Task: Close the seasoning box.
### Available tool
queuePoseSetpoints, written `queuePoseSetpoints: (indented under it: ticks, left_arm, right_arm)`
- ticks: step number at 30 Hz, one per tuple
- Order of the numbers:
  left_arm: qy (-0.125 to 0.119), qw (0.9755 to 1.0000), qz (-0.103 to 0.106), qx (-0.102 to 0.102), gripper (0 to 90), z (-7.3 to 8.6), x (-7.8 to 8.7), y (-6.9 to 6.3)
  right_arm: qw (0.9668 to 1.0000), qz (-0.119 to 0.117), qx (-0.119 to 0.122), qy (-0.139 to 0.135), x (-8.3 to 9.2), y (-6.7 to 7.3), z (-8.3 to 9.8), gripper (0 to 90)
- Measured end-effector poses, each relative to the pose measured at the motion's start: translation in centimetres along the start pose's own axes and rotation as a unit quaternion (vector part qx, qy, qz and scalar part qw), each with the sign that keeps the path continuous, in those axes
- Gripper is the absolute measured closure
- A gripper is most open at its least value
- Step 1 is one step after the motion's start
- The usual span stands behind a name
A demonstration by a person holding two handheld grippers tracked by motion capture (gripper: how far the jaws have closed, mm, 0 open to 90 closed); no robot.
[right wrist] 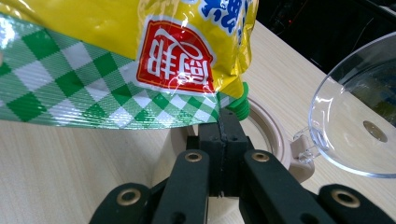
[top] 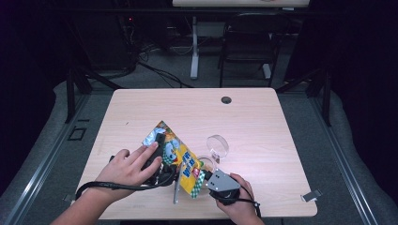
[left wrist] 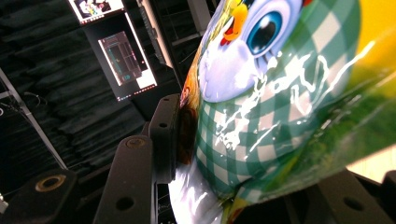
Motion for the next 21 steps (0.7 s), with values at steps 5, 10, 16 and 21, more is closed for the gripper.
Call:
queuePoseSetpoints:
  ticks: [5, 10, 16, 21]
  left_arm:
    - [0.000, 1.0000, -0.003, -0.001, 58.8, -0.02, 0.00, 0.10]
    - [0.000, 1.0000, -0.003, -0.005, 58.8, -0.05, 0.04, 0.25]
    - [0.000, 1.0000, 0.002, -0.005, 58.8, -0.16, 0.04, 0.35]
    - [-0.001, 1.0000, 0.001, -0.009, 58.9, -0.27, 0.04, 0.51]
  right_arm:
    - [1.0000, -0.002, 0.000, 0.000, 0.06, 0.09, -0.03, 90.0]
    - [1.0000, -0.004, 0.001, -0.001, 0.08, 0.15, -0.06, 90.0]
    - [1.0000, -0.007, -0.005, 0.000, 0.13, 0.14, -0.04, 90.0]
    - [0.9999, -0.009, -0.010, -0.002, 0.18, 0.16, -0.02, 90.0]
Point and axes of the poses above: each handheld gripper's, and its own axes: x roughly backward along the jaws, z roughly out of its underside, y roughly to its left, the point moved 6 cm from there along -x, roughly forward along the jaws, and after that the axes turned 11 degrees about z, right-handed, at the moved point
